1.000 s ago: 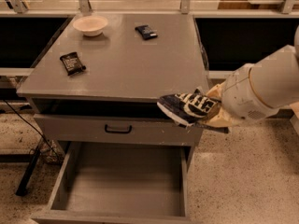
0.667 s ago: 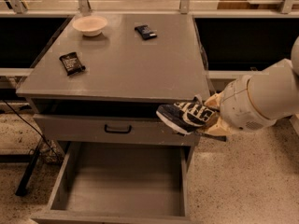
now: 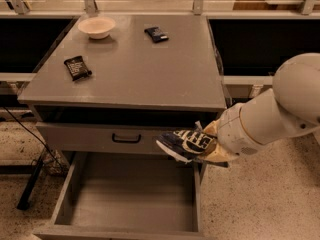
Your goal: Place blue chip bag into middle drawer
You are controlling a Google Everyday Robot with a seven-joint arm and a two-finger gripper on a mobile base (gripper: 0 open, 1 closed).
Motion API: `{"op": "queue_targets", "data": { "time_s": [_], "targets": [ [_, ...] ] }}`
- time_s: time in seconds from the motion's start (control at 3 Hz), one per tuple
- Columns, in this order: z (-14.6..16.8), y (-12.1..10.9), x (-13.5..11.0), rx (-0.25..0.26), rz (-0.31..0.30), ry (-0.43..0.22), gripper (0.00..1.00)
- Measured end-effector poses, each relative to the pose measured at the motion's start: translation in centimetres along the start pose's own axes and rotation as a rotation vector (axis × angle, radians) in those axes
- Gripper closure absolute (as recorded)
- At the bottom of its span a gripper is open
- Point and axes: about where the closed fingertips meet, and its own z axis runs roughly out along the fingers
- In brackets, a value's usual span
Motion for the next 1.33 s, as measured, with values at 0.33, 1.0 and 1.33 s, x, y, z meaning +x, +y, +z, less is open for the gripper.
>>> {"op": "queue_targets", "data": {
  "time_s": [0.33, 1.0, 1.33],
  "targets": [
    [2.8, 0.5, 0.6, -0.063, 0.004, 0.034, 1.0],
    [4.9, 0.9, 0.8, -0.082, 0.027, 0.016, 1.0],
    [9.2, 1.6, 0.9, -0.142, 0.046, -0.01, 1.0]
  ]
}}
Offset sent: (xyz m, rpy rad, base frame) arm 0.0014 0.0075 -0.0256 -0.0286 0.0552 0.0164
